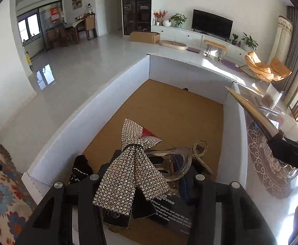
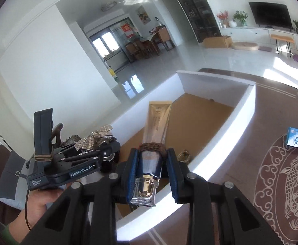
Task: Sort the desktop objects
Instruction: 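Carry the bow clip and gold-capped tube over the cardboard tray, then open both grippers to drop the bow clip and tube into the tray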
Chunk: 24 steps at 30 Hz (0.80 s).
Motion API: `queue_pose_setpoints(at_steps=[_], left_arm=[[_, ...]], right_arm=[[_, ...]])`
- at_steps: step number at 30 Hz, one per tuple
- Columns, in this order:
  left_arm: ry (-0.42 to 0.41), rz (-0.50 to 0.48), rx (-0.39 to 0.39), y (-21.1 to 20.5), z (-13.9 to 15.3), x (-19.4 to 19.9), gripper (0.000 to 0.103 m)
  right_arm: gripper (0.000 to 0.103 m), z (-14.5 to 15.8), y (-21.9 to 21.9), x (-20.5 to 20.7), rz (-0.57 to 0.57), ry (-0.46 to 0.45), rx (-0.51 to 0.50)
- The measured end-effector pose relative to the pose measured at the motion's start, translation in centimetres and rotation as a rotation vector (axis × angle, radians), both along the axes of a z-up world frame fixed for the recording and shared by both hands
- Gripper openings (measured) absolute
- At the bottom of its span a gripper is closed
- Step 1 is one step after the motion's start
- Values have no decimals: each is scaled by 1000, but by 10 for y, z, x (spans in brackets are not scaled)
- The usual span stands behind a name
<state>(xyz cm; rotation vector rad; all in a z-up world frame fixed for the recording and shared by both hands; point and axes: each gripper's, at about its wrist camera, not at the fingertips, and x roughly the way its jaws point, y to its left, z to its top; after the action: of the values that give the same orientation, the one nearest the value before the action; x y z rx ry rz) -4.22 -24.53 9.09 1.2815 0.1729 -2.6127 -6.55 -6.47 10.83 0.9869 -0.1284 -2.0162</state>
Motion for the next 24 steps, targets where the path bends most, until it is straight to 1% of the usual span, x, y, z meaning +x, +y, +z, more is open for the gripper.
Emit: queue_pose_setpoints(at_steps=[2,3,4,5,6,7,8,9,12,13,14,15,17,19,20,21,23,24], left_arm=[[-71,25,7,-14,-21,-3,49],[-108,39,4,-17,-32,-4,50],[-143,50,8,-21,-41,-5,52],[-160,57,10,-23,-47,-3,55],[-160,59,8,-23,-50,0,56],[-151,57,1,-22,-52,3,58],[-143,53,-6,-19,-52,6,63],[-126,50,-19,-15,-50,9,66],[-66,43,-48,1,-37,17,67],[-43,36,-53,9,-31,19,67],[-17,25,-56,18,-24,20,67],[10,8,-55,29,-16,23,67],[63,-42,-45,54,-2,28,67],[118,-110,-21,84,14,33,67],[141,-148,-8,100,20,37,72],[163,-186,2,117,24,41,84],[201,-261,7,153,32,42,98],[211,-302,9,171,34,44,100]], right_arm=[[30,-24,-34,-1,54,-60,30],[33,-35,-47,0,63,-84,55],[38,-44,-56,2,68,-92,72],[53,-49,-61,4,74,-91,73],[65,-52,-62,7,72,-85,65],[69,-54,-60,10,68,-75,55],[72,-54,-56,14,68,-66,45],[72,-55,-49,16,70,-55,37],[72,-54,-17,21,57,1,21],[74,-52,-2,24,48,26,12],[81,-52,12,28,23,58,25],[86,-52,30,31,-8,91,37],[88,-55,69,33,-64,127,37],[91,-63,109,33,-136,138,74],[91,-67,130,32,-175,140,104],[91,-72,150,30,-209,137,134],[91,-84,191,28,-281,143,215],[91,-90,212,28,-315,145,258]])
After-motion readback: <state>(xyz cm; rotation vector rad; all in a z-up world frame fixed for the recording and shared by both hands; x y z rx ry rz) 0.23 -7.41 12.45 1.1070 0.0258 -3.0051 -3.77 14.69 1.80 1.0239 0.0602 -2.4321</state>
